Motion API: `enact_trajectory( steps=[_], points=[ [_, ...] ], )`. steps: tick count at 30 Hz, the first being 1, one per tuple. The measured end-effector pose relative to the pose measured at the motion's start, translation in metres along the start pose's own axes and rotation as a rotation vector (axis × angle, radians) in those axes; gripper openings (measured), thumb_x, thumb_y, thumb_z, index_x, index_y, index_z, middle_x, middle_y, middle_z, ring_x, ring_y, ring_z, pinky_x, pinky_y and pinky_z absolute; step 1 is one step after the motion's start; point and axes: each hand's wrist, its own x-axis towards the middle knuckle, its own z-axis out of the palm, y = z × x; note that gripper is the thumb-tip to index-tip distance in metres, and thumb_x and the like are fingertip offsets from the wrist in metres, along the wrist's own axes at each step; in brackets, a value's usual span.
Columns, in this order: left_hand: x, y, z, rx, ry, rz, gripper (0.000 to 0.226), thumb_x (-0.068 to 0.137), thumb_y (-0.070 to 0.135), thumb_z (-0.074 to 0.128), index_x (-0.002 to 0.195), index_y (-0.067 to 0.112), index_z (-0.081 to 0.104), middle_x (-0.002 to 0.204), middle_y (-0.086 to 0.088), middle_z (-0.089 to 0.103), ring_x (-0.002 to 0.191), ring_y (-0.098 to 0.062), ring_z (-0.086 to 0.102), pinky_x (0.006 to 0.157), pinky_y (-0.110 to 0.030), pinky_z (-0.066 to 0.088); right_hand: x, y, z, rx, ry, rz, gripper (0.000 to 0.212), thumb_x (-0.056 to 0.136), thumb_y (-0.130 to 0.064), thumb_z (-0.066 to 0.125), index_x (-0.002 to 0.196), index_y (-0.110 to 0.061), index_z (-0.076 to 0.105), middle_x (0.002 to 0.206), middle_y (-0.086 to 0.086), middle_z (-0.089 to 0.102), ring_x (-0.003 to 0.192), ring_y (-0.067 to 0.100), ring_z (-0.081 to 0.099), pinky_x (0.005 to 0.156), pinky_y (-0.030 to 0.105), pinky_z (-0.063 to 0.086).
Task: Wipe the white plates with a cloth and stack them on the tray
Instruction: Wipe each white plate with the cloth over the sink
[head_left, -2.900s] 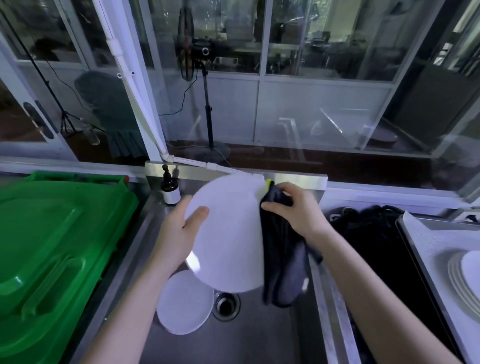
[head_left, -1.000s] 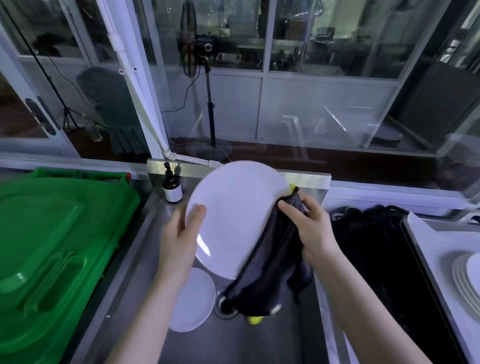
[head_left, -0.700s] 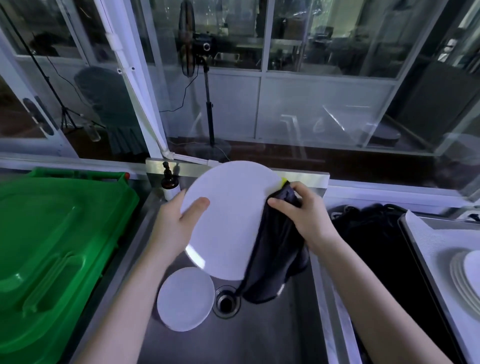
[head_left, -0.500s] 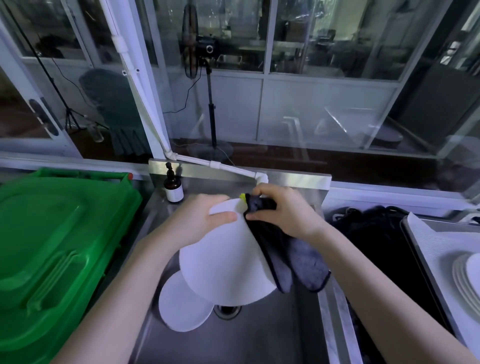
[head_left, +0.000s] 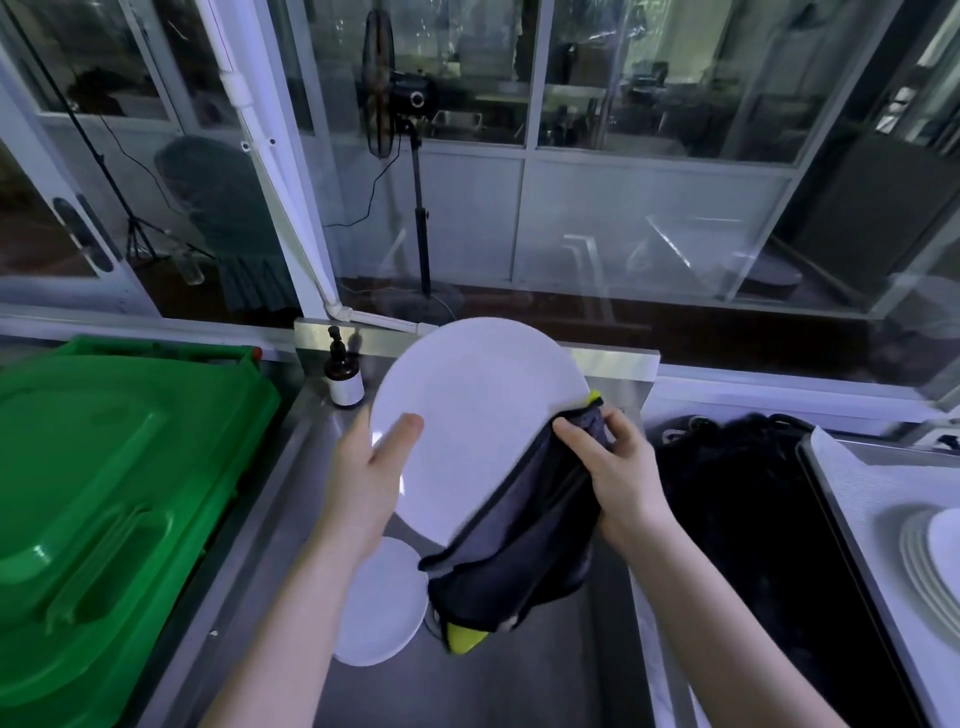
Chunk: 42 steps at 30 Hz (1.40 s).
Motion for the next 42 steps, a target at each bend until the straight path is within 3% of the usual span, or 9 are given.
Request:
enact_trajectory(
  steps=[6,10,16,21,28,32,36,39,42],
  points=[
    [0.023,0.027,-0.014,0.416,-0.388,0.035,0.021,0.092,0.041,0.068,0.113,0.037,0.070,0.104,0.015,0.075,0.096,-0.007,0.069,0.082,-0.024,0.053,0.017,-0.064,0.010,-0.723,-0.343,-0.424,0.025,0.075,-0.018,0.084,0.082,-0.020,0.060,0.079,-0.005,0.063,0.079,0.010,0.056,0.077,0.026,0.044],
    [0.026,0.036,0.005,0.662,-0.533,0.080,0.025,0.093,0.035,0.071,0.104,0.013,0.066,0.085,-0.009,0.063,0.078,-0.027,0.055,0.066,-0.031,0.034,0.010,-0.060,0.032,-0.998,-0.503,-0.509,0.025,0.075,-0.027,0.083,0.090,-0.028,0.063,0.077,-0.013,0.061,0.073,0.006,0.051,0.067,0.026,0.036],
    [-0.005,0.015,0.007,0.609,0.253,0.250,0.023,0.094,0.025,0.069,0.116,0.015,0.068,0.104,-0.002,0.064,0.089,-0.018,0.063,0.079,-0.026,0.044,-0.008,-0.026,0.021,-0.837,-0.037,-0.529,0.022,0.081,-0.021,0.077,0.097,-0.018,0.062,0.081,-0.002,0.071,0.079,0.027,0.064,0.071,0.028,0.047],
    [-0.020,0.019,0.030,-0.313,0.104,-0.565,0.030,0.097,0.048,0.059,0.102,0.019,0.059,0.100,-0.014,0.073,0.082,-0.026,0.075,0.081,-0.040,0.060,-0.042,-0.004,0.038,-0.906,0.107,-0.839,0.031,0.082,-0.011,0.073,0.103,-0.028,0.057,0.076,0.000,0.070,0.064,0.023,0.064,0.054,0.036,0.050],
    [-0.009,0.011,0.036,-0.424,0.203,-0.744,0.038,0.099,0.021,0.061,0.120,-0.010,0.059,0.096,-0.023,0.065,0.080,-0.032,0.064,0.068,-0.038,0.053,-0.063,0.028,0.041,-1.106,-0.120,-1.183,0.032,0.072,0.009,0.073,0.100,-0.008,0.075,0.112,0.004,0.072,0.091,0.023,0.071,0.070,0.029,0.058],
    [-0.013,0.003,0.027,-0.512,0.186,-0.705,0.029,0.101,0.008,0.053,0.123,-0.010,0.059,0.094,-0.021,0.069,0.077,-0.027,0.066,0.062,-0.031,0.055,-0.065,0.032,0.033,-0.830,-0.274,-0.920,0.018,0.091,-0.009,0.064,0.107,-0.009,0.072,0.127,0.001,0.066,0.113,0.014,0.065,0.092,0.028,0.053],
    [-0.012,-0.004,0.018,-0.485,0.106,-0.526,0.037,0.097,0.003,0.056,0.134,0.006,0.060,0.122,-0.019,0.071,0.110,-0.033,0.069,0.085,-0.039,0.057,-0.061,0.017,0.039,-0.475,-0.034,-0.530,0.014,0.089,-0.010,0.068,0.096,-0.022,0.070,0.106,-0.012,0.069,0.103,-0.001,0.062,0.086,0.017,0.047],
    [-0.011,-0.001,0.012,-0.386,0.106,-0.396,0.037,0.096,0.008,0.059,0.129,0.024,0.063,0.112,0.002,0.077,0.105,-0.015,0.072,0.078,-0.029,0.057,-0.049,0.000,0.049,-0.326,0.008,-0.397,0.017,0.095,-0.017,0.062,0.087,-0.031,0.067,0.083,-0.020,0.066,0.081,-0.011,0.056,0.072,0.007,0.042],
    [-0.010,0.003,0.006,-0.265,0.102,-0.249,0.042,0.097,0.007,0.059,0.130,0.032,0.061,0.116,0.022,0.072,0.111,0.004,0.064,0.084,-0.014,0.047,-0.036,-0.020,0.059,-0.137,0.094,-0.350,0.023,0.098,-0.017,0.057,0.117,-0.023,0.069,0.104,-0.025,0.069,0.101,-0.011,0.059,0.089,0.008,0.043]
  ],
)
